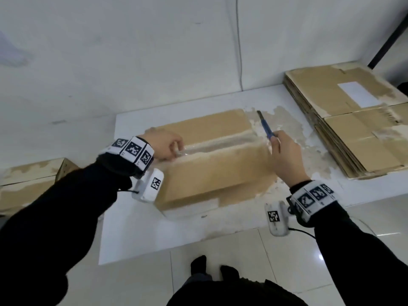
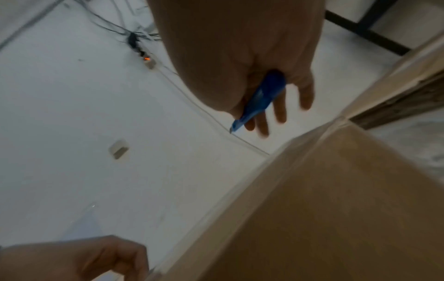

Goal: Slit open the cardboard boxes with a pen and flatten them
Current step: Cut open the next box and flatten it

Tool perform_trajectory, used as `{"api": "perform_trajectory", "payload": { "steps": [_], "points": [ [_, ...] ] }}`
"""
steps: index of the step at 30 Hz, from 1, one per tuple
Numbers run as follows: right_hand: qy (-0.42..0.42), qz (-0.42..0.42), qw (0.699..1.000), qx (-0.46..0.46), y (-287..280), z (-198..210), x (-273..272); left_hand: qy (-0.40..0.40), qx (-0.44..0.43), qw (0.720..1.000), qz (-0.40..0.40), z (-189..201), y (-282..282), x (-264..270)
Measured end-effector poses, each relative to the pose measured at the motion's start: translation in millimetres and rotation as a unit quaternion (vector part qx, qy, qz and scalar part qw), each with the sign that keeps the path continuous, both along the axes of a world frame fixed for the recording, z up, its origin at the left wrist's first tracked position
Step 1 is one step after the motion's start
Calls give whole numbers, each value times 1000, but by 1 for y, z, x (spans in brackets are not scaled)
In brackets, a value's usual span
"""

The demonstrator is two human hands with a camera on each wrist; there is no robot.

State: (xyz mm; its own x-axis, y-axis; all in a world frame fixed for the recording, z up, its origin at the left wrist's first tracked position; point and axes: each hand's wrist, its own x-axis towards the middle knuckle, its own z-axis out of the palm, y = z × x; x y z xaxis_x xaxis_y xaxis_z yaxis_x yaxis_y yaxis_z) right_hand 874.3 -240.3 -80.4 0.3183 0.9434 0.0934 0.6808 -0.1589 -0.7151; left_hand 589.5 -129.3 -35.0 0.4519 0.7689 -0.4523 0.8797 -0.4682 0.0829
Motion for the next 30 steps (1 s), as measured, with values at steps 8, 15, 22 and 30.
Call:
{"api": "perform_trajectory", "payload": {
  "steps": [8, 15, 22, 30],
  "points": [
    [337, -27, 939, -60, -24, -33, -40, -34, 29, 998, 34, -24, -23, 47],
    [368, 39, 924, -98, -41, -52, -29, -85, 3, 994, 65, -39, -42, 60],
    [33, 174, 981, -77, -22, -30, 24, -248, 3, 963, 108, -57, -45, 44],
    [-83, 252, 957, -118, -17, 0, 54, -314, 26, 942, 114, -54, -52, 46]
  ]
}}
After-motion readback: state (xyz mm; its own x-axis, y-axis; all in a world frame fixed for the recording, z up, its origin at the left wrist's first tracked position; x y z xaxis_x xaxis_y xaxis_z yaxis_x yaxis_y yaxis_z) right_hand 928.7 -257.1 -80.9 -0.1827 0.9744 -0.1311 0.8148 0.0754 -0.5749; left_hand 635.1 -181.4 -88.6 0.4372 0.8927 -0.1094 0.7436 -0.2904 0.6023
